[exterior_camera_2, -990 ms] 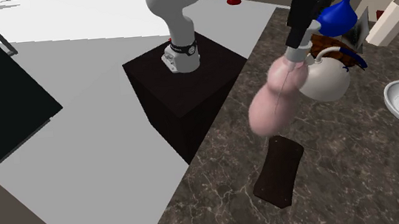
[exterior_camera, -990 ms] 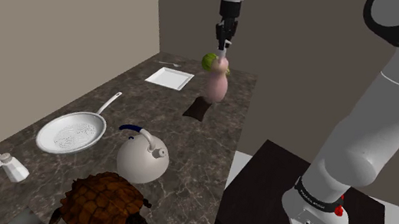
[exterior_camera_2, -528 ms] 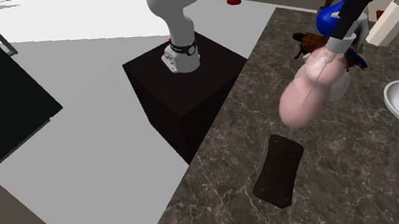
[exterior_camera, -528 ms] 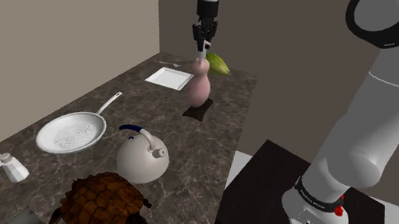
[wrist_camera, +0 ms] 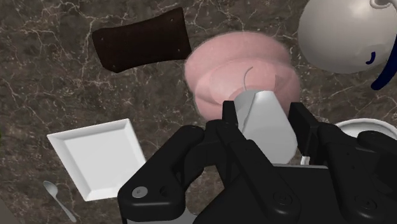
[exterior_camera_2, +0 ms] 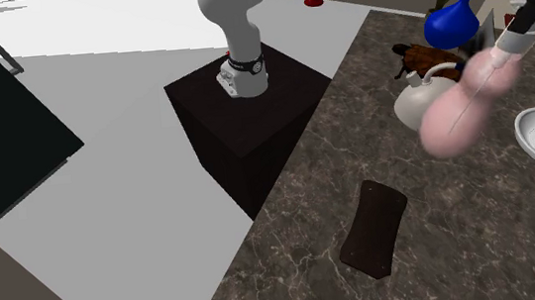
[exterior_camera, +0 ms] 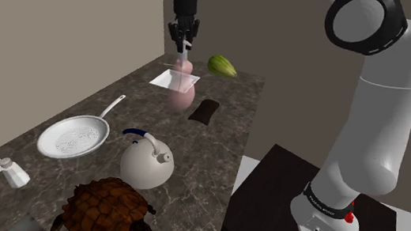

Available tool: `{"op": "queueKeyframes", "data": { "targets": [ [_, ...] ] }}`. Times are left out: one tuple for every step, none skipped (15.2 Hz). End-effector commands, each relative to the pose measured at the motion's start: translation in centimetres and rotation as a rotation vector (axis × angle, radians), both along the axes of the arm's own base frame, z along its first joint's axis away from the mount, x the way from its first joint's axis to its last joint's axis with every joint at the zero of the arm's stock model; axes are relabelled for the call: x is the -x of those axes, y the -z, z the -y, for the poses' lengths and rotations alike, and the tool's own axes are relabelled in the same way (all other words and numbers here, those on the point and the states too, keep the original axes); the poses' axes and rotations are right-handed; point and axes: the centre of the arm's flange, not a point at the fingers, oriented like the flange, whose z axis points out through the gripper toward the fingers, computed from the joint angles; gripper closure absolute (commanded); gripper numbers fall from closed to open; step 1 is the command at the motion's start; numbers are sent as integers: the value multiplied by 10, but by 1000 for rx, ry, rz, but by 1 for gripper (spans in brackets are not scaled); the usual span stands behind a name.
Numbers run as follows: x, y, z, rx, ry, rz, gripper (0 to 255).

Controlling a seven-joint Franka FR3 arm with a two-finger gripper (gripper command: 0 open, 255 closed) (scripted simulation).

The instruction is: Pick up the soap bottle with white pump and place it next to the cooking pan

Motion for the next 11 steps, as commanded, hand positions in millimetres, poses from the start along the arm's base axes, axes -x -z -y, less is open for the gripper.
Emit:
{"op": "queueKeyframes", "data": {
  "targets": [
    [-10, 1, -26, 0, 1, 2, 255],
    [-16, 1, -38, 0, 1, 2, 255],
    [-22, 1, -50, 0, 1, 2, 255],
    [-27, 1, -62, 0, 1, 2, 255],
    [-33, 1, -74, 0, 1, 2, 255],
    [-39, 1, -86, 0, 1, 2, 255],
    [-44, 1, -97, 0, 1, 2, 255],
    [-50, 1, -109, 0, 1, 2, 255],
    [-53, 1, -115, 0, 1, 2, 255],
    [-53, 6, -115, 0, 1, 2, 255],
    [-53, 12, -115, 0, 1, 2, 255]
  ]
}}
